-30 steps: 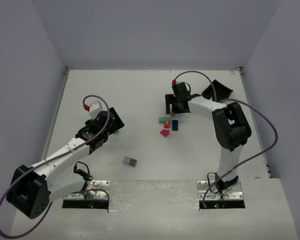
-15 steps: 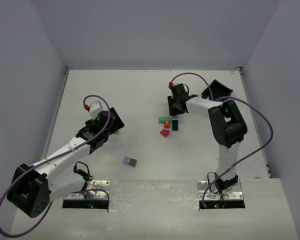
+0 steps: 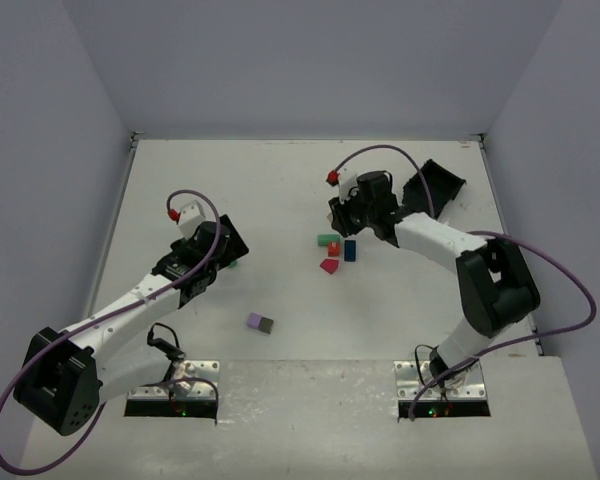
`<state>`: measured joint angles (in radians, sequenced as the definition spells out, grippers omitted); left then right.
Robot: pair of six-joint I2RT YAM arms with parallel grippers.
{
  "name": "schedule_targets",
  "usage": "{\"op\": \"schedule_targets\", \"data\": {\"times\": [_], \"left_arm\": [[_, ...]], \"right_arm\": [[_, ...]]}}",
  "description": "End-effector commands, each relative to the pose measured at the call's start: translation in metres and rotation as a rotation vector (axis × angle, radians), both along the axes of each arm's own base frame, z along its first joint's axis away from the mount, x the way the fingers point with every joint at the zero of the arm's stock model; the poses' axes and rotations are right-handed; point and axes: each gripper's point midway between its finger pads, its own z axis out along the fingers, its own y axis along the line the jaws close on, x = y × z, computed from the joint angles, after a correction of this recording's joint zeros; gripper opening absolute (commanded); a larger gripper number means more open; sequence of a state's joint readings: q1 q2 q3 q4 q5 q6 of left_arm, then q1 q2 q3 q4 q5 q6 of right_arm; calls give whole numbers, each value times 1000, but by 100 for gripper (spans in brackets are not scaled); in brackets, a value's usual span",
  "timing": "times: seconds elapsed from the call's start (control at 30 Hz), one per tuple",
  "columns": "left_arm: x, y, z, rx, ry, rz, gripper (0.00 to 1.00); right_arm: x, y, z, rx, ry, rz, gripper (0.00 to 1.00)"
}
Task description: Build the wood block tower
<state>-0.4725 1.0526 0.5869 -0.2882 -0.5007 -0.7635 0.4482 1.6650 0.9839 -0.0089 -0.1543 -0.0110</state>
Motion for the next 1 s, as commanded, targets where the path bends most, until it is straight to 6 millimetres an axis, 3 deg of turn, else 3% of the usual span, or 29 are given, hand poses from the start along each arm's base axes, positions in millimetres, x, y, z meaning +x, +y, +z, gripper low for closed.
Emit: {"op": "schedule_targets", "data": {"times": [0.0,0.1,0.27,0.47,0.57,0.73,0.97], "left_arm": [[7,-7,13,-24,-52,-17,100],[6,-8,13,-32,-51,-24,100],[5,-10,16,-45,-61,-31,100],[4,-10,19,-57,-76,-36,100],[3,-10,20,-60,-79,-37,100],[2,-11,20,-61,-78,-39,100],[1,-9,21,-62,-84,-34,100]], "right_arm": [[-54,40,28,-52,-104,258,24],[-116,58,5,-102,-52,390,24],[-188,75,-11,-153,-21,565,28],[-219,82,-27,-202,24,555,26],[-239,95,-33,-193,12,604,27],[-243,116,-35,-153,32,580,28],[-254,129,-45,-149,81,608,30]]}}
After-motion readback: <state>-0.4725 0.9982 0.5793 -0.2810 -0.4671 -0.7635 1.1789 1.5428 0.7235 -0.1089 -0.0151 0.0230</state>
